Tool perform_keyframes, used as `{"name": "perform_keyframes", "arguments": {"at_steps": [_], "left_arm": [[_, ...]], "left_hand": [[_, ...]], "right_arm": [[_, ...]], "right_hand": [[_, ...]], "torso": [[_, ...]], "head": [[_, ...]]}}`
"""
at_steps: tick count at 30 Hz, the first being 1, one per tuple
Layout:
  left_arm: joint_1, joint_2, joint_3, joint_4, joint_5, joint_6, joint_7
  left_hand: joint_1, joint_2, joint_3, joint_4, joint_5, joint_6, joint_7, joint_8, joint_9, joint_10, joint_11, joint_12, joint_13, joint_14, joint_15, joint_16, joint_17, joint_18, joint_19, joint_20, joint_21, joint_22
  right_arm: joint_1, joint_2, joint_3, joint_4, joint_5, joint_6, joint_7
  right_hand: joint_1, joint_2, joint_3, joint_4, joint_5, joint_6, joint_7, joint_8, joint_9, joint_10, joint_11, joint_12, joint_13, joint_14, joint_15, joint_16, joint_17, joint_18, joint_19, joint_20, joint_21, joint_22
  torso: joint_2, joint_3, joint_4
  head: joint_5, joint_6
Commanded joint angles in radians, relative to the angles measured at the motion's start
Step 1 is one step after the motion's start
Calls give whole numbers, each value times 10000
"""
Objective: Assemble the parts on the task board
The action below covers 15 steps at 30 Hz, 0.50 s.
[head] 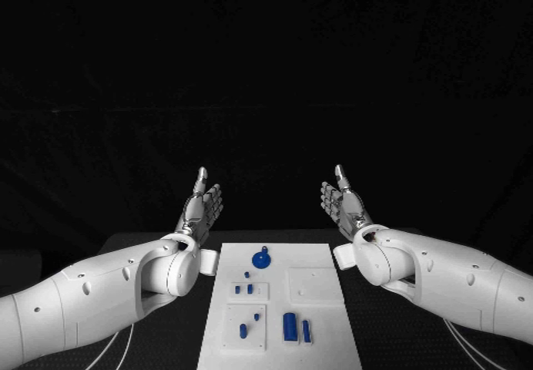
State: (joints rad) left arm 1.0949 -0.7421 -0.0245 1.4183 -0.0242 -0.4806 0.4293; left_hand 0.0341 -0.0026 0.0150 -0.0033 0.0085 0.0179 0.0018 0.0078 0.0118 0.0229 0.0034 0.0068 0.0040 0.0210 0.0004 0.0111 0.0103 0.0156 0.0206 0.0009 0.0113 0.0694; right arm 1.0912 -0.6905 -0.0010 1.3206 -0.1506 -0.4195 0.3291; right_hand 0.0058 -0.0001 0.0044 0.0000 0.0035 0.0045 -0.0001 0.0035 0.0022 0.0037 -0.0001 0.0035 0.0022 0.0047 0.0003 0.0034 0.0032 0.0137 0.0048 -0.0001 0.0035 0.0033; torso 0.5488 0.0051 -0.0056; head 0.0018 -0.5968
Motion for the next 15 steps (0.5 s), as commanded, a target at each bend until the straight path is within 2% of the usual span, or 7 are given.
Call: {"name": "perform_keyframes", "arguments": {"at_steps": [1, 3, 8, 11, 15], "left_arm": [[-166, -149, 95, 631, 180, -2023, 707], [-296, -255, 164, 1037, 209, -2422, 798], [-442, -373, 241, 1494, 241, -2872, 902], [-449, -379, 245, 1517, 242, -2894, 907], [-449, -379, 245, 1517, 242, -2894, 907]], "left_hand": [[-341, 26, -150, 33, -85, -179, -18, -78, -118, -229, -34, -68, -40, -210, -4, -111, -103, -156, -206, -9, -113, -694], [-341, 26, -150, 33, -85, -179, -18, -78, -118, -229, -34, -68, -40, -210, -4, -111, -103, -156, -206, -9, -113, -694], [-341, 26, -150, 33, -85, -179, -18, -78, -118, -229, -34, -68, -40, -210, -4, -111, -103, -156, -206, -9, -113, -694], [-341, 26, -150, 33, -85, -179, -18, -78, -118, -229, -34, -68, -40, -210, -4, -111, -103, -156, -206, -9, -113, -694], [-341, 26, -150, 33, -85, -179, -18, -78, -118, -229, -34, -68, -40, -210, -4, -111, -103, -156, -206, -9, -113, -694]], "right_arm": [[-139, -276, 6, 817, 902, -2032, 1192], [-233, -491, 7, 1399, 1111, -2543, 1441], [-370, -801, 9, 2239, 1414, -3280, 1800], [-404, -879, 10, 2450, 1490, -3466, 1890], [-412, -895, 10, 2494, 1506, -3505, 1909]], "right_hand": [[-58, 1, -44, 0, -35, -45, 1, -35, -22, -37, 1, -35, -22, -47, -3, -34, -32, -137, -48, 1, -35, -33], [-58, 1, -44, 0, -35, -45, 1, -35, -22, -37, 1, -35, -22, -47, -3, -34, -32, -137, -48, 1, -35, -33], [-58, 1, -44, 0, -35, -45, 1, -35, -22, -37, 1, -35, -22, -47, -3, -34, -32, -137, -48, 1, -35, -33], [-58, 1, -44, 0, -35, -45, 1, -35, -22, -37, 1, -35, -22, -47, -3, -34, -32, -137, -48, 1, -35, -33], [-58, 1, -44, 0, -35, -45, 1, -35, -22, -37, 1, -35, -22, -47, -3, -34, -32, -137, -48, 1, -35, -33]], "torso": [[-46, -51, 56], [-46, -51, 56], [-46, -51, 56], [-46, -51, 56], [-46, -51, 56]], "head": [[-18, -32], [-18, -32], [-18, -32], [-18, -32], [-18, -32]]}}
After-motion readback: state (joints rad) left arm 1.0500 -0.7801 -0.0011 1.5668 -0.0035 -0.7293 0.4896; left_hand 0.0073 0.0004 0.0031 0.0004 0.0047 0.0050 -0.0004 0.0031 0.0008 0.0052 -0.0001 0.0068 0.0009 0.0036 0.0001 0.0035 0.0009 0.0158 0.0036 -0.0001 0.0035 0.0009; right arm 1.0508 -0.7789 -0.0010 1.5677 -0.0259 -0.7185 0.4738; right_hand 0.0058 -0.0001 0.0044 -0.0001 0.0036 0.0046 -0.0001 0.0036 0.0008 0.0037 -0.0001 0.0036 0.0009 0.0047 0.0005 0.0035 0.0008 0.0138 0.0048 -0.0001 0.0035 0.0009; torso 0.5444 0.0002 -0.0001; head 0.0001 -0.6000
